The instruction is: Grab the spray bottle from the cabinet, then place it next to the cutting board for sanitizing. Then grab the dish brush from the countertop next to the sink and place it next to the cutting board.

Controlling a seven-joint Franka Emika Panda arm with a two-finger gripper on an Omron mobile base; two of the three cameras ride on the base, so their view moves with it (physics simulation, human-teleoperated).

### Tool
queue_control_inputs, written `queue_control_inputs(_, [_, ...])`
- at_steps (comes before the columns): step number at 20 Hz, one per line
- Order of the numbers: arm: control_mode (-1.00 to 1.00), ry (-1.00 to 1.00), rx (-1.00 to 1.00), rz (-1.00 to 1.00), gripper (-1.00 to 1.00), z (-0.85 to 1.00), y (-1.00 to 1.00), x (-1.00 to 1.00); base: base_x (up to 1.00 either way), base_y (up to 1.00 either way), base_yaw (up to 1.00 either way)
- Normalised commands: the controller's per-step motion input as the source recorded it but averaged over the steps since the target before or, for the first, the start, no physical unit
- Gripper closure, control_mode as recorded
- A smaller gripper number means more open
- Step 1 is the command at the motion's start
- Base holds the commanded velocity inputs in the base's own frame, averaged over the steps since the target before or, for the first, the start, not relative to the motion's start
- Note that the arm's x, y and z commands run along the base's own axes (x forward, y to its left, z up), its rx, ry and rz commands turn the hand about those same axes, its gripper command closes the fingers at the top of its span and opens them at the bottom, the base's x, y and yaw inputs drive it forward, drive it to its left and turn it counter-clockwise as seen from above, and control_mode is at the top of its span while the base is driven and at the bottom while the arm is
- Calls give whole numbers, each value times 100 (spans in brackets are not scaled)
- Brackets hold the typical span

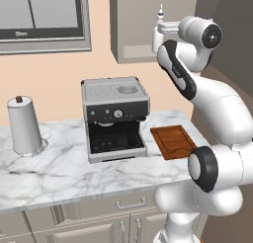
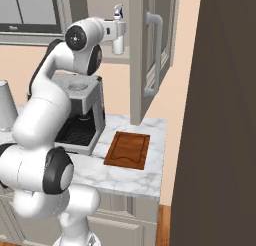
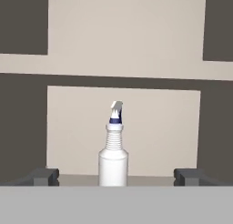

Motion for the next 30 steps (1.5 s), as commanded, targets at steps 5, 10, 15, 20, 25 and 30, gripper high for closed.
queue_control_inputs(5, [-100, 0, 0, 0, -100, 0, 0, 47, 0, 0, 0])
queue_control_inputs(10, [-100, 0, 0, 0, -100, -4, 0, 42, 0, 0, 0])
queue_control_inputs(15, [-100, 0, 0, 0, -100, -3, 0, 36, 0, 0, 0])
queue_control_inputs(20, [-100, 0, 0, 0, -100, -3, 0, 42, 0, 0, 0])
queue_control_inputs(25, [-100, 0, 0, 0, -100, -2, 0, 46, 0, 0, 0])
queue_control_inputs(30, [-100, 1, 0, 0, -100, 0, -1, 19, 0, 0, 0])
